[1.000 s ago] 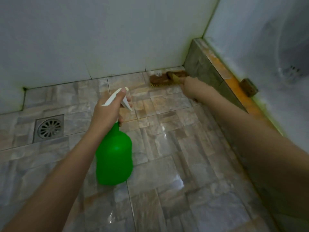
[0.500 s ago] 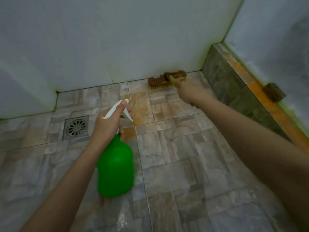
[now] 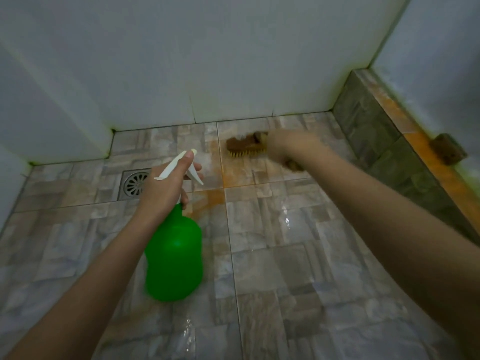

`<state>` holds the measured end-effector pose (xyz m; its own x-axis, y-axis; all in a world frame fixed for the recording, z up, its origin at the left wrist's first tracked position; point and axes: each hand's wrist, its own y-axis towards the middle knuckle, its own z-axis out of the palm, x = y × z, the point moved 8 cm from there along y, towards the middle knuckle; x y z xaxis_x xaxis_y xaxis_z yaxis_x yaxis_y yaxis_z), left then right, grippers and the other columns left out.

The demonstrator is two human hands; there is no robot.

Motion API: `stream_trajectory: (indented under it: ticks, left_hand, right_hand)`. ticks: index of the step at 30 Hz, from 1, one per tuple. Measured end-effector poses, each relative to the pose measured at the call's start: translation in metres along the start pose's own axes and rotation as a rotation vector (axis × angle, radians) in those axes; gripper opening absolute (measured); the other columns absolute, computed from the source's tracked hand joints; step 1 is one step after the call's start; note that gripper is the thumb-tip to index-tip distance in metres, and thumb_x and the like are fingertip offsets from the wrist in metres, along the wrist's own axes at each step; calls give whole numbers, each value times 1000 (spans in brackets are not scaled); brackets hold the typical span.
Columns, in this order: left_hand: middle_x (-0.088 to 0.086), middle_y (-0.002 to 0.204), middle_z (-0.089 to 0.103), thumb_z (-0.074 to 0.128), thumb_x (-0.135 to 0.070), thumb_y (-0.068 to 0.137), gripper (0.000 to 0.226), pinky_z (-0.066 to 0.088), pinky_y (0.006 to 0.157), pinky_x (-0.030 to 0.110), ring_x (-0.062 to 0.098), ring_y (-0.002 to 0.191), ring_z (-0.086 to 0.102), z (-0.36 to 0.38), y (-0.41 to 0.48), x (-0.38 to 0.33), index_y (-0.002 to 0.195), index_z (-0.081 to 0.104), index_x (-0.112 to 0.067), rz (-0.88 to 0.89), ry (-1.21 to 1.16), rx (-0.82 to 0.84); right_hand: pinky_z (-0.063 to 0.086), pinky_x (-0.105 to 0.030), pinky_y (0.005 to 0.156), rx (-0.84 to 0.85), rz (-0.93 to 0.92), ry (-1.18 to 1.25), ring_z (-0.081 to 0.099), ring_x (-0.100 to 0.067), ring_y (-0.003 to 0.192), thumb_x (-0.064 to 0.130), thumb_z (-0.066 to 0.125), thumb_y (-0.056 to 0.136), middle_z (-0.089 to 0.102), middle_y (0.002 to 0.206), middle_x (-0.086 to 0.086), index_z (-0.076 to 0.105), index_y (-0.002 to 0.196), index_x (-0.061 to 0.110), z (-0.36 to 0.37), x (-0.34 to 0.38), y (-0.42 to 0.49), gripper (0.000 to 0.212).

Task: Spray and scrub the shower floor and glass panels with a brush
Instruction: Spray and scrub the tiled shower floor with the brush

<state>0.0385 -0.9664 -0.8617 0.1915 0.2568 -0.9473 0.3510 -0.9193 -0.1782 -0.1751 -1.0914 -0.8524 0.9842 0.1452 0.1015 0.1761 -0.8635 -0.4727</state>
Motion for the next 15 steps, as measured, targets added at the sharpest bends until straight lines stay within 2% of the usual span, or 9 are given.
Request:
stream_trajectory:
  ticks: [1,3,5,7,10,12,15]
  left_hand:
    - [-1,92,79,52,-57,97,36,45,50,30,34,57,60,-3,0,1,83,75,-33,-1,3,-8]
    - [-5,92,78,52,-56,98,32,46,51,31,33,58,60,-7,-2,5,82,73,-38,-12,-2,-20]
    - [-5,94,78,51,-56,98,30,46,51,31,28,52,55,-9,-7,8,84,72,-39,-20,7,-21]
    - [-3,96,78,51,-56,97,32,46,48,30,27,52,54,-12,-13,12,87,73,-34,-34,20,-17]
    - [-5,95,78,51,-56,98,39,45,46,29,18,41,50,-22,-16,16,88,74,-27,-64,23,-33]
    - [-2,95,78,50,-53,99,42,45,46,29,15,36,47,-29,-16,18,88,75,-21,-87,-11,-43]
    - [2,94,78,51,-51,100,43,45,44,27,20,41,49,-35,-21,21,87,75,-17,-101,-30,-67]
  right_hand:
    - [38,-27,35,29,-30,20,50,-19,51,7,40,97,52,73,-8,40,141,11,12,7,-15,44]
    - [36,-28,38,19,-95,82,47,-19,53,15,30,102,50,78,-11,21,151,18,25,21,-23,51]
    - [37,-28,40,-54,-145,70,45,-20,53,5,28,100,46,75,-12,15,153,23,13,27,4,57]
    - [38,-27,41,-49,-130,79,45,-21,53,-4,31,97,46,73,-12,19,152,23,-1,31,20,62]
    - [37,-22,34,45,-64,-20,48,-20,46,0,38,96,52,71,-12,41,141,11,3,40,4,46]
    - [36,-19,30,98,-71,-28,49,-18,46,0,38,96,52,73,-11,31,148,16,17,52,-11,55]
    - [40,-28,37,-13,-172,20,49,-21,55,-4,30,95,47,82,-11,9,155,27,21,62,12,70]
